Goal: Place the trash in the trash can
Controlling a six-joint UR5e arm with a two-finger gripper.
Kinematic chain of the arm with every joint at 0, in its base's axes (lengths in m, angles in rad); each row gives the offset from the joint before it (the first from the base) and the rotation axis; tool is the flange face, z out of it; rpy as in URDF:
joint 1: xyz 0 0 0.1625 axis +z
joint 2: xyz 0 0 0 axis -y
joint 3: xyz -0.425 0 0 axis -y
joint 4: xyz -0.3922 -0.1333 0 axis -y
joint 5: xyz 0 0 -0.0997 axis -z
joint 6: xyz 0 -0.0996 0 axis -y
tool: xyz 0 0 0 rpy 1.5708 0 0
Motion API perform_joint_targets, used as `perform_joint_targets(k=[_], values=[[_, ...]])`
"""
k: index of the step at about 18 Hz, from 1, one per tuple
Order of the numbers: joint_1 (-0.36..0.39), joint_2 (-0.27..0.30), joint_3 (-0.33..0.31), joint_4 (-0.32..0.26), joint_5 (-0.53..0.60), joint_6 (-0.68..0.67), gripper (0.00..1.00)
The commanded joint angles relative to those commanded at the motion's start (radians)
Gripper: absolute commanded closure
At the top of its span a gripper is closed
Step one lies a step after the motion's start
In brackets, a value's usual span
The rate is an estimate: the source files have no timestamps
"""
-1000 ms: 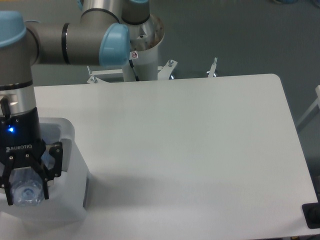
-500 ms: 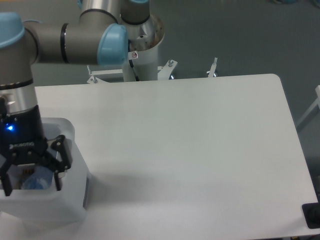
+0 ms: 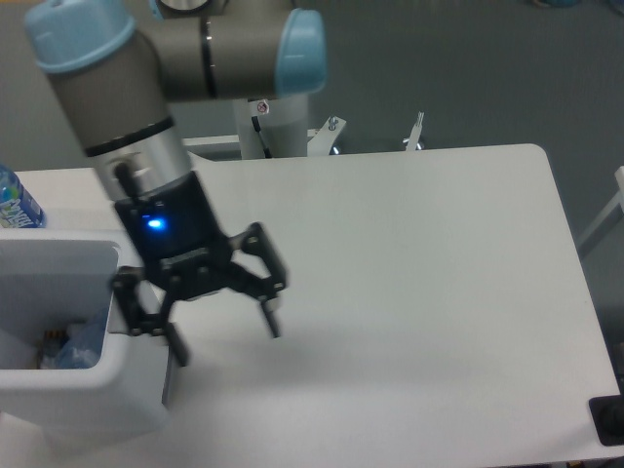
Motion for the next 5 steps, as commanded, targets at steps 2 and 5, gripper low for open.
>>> perform_joint_targets(k=[2, 5], values=[[0.023, 0.046, -0.049, -0.046, -0.001, 0.086, 0.00], [0.039, 0.109, -0.121, -0.094, -0.012, 0.232, 0.00]])
